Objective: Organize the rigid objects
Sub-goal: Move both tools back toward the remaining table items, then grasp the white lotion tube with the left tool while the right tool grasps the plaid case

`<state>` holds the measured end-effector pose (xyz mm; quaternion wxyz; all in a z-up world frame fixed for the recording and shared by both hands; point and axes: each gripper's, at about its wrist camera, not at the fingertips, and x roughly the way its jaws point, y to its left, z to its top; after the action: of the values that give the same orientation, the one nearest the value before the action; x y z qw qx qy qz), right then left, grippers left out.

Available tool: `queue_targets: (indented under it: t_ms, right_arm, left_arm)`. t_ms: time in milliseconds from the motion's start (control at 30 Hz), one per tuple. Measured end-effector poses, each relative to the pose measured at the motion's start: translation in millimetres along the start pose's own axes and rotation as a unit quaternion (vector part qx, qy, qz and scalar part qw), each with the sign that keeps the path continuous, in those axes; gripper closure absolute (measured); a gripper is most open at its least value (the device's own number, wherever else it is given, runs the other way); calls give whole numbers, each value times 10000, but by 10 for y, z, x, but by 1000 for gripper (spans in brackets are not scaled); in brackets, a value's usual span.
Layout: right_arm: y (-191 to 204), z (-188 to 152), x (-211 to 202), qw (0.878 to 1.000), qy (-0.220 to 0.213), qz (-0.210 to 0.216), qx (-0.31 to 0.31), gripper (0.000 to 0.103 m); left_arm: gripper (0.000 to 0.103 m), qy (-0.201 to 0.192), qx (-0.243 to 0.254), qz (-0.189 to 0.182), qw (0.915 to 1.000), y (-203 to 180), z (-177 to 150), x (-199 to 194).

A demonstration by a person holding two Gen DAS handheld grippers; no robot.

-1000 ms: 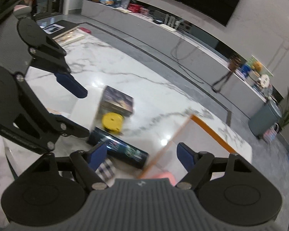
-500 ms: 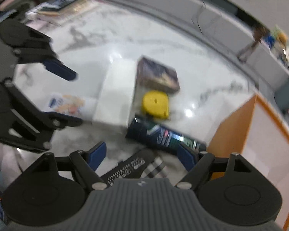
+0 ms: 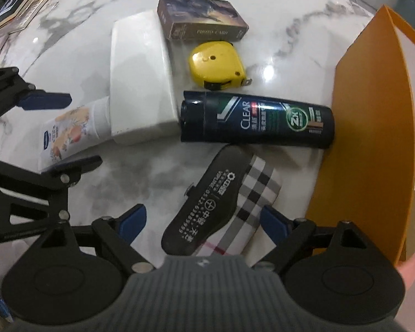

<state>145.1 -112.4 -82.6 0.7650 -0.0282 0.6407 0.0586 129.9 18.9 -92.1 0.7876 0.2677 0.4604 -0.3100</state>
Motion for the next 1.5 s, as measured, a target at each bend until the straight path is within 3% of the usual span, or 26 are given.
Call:
queue_targets:
  t_ms: [167,267,433,500,633,800,867,1000,1133,1400,1500]
  right_arm:
    - [8,-4,-14,9999,-128,-29,-13,15]
    - [66,-31,-47,9990,-304,-58,-317,26]
    - [252,-93,-87,9943,-530,87,-917,37]
    - [323,-113,-91,9922,-589,235,-1073,38]
    - [365,-123,-99,9905,-592,348,-1196,42]
    - [273,-139,-146,9904,-537,383,-1212,25]
    - [265,-180,-160,9880,-470,407,-1413,25]
    - [315,-281,-160,9779,-359,398,-2020,18]
    - [350,-357,-102,9688,-307,217,-2450,20]
    - [171,-231,-8,9819,-334,433,-1812,30]
    - [165,-209,4,9833,-297,414,-1748,27]
  left_arm:
    - [24,-7,-56,51,10000,2,-23,28]
    - [29,35,-158,61,9999,26,-18,30]
    - [53,474,-459,44,9978,48,-4,46]
    - [52,634,-741,-181,9951,75,-34,29]
    - [51,677,-799,-269,9941,36,-103,-25]
    - [39,590,-879,-264,9940,42,-137,-24]
    - [37,549,-867,-271,9944,28,-127,-22]
    - [36,541,-879,-292,9942,15,-98,-19]
    - [46,640,-857,-356,9936,8,-79,-30]
    - [45,700,-896,-332,9930,-11,-76,-36]
    - [44,683,-882,-307,9933,-28,-67,-24]
